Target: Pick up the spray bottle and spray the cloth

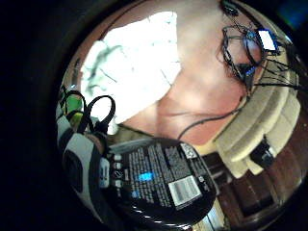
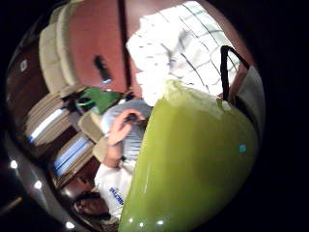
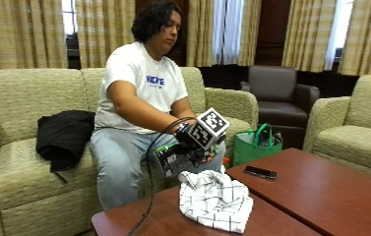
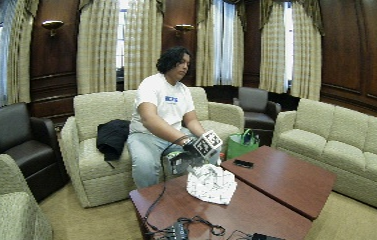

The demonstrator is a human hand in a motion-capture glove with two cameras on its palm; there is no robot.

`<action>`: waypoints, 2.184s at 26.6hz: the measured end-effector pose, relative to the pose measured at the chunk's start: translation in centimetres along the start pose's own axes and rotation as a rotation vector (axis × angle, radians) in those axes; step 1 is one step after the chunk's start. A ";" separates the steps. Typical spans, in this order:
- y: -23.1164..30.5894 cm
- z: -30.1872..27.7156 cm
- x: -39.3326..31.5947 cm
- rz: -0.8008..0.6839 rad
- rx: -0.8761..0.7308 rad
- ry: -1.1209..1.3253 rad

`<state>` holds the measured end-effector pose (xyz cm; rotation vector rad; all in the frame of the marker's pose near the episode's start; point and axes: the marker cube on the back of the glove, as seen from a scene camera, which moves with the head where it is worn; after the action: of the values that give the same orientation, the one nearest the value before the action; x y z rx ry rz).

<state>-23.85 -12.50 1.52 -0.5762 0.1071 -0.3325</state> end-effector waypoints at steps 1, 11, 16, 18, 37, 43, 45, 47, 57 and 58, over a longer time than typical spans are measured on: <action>0.5 -1.2 -0.5 -0.023 0.020 -0.058; 2.4 -10.5 -5.4 -0.274 0.283 -0.560; 0.3 -11.0 -9.1 -0.378 0.461 -0.728; -1.0 -10.1 -11.4 -0.418 0.510 -0.794; -14.0 3.7 -25.0 -0.469 0.776 -0.950; -15.7 6.5 -24.8 -0.416 0.838 -0.982; -15.7 7.1 -25.1 -0.425 0.865 -0.969; -15.6 7.5 -25.3 -0.438 0.890 -0.947; -16.0 7.9 -25.1 -0.403 0.894 -0.953; -16.0 7.9 -25.1 -0.406 0.890 -0.953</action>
<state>-50.46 -12.56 17.07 0.1838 -1.0462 -0.4243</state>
